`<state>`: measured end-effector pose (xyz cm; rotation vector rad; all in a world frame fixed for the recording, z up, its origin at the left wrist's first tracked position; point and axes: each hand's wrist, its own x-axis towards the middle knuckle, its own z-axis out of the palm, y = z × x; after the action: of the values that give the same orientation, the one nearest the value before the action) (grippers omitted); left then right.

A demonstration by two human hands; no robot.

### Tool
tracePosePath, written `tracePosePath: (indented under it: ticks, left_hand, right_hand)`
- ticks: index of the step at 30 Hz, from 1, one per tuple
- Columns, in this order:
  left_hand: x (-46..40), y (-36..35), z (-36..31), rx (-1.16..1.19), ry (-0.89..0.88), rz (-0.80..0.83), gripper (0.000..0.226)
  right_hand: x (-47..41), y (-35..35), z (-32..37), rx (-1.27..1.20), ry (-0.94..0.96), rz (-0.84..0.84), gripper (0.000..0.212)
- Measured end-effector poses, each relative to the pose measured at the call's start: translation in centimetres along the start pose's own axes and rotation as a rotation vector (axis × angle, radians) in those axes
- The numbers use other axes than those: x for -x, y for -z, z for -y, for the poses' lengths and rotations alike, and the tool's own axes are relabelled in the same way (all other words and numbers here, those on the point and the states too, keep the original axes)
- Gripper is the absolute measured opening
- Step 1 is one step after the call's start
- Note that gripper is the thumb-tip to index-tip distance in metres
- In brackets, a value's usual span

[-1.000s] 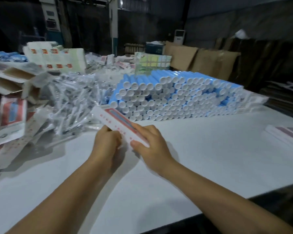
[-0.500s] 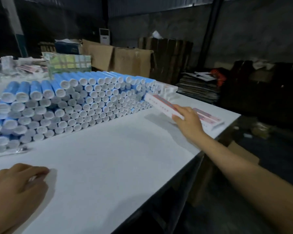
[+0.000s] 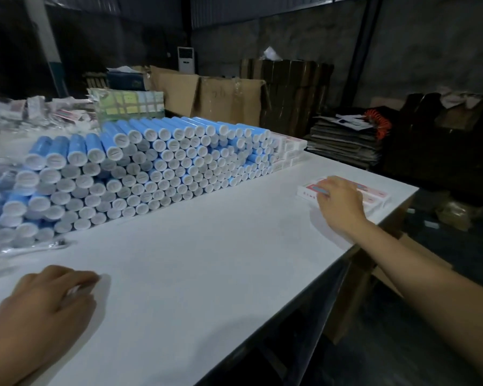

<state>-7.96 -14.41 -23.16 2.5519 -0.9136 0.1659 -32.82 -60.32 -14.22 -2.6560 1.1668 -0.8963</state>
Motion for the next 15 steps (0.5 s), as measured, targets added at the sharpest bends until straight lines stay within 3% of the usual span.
tracePosePath:
  ticks: [3,7,11,15]
  left_hand:
    - [1.7,3.8,-6.0,0.013,0.015,-0.027,0.03]
    - [2.5,4.8,-7.9,0.013,0.089,0.004,0.03]
    - [2.3,4.3,-7.6,0.022,0.063,-0.038,0.031]
    - [2.3,3.9,-7.4,0.03,0.057,-0.052,0.031]
  right_hand:
    - [1.1,0.8,8.5,-0.268,0.285,0.007,0.027]
    - [5.7,0.2,19.5,-0.515,0.609,0.213,0.023]
    - [10.4,-3.0,25.8,-0.494,0.764,0.396,0.023]
    - [12.4,-6.2,27.2,-0.376,0.845,0.461,0.021]
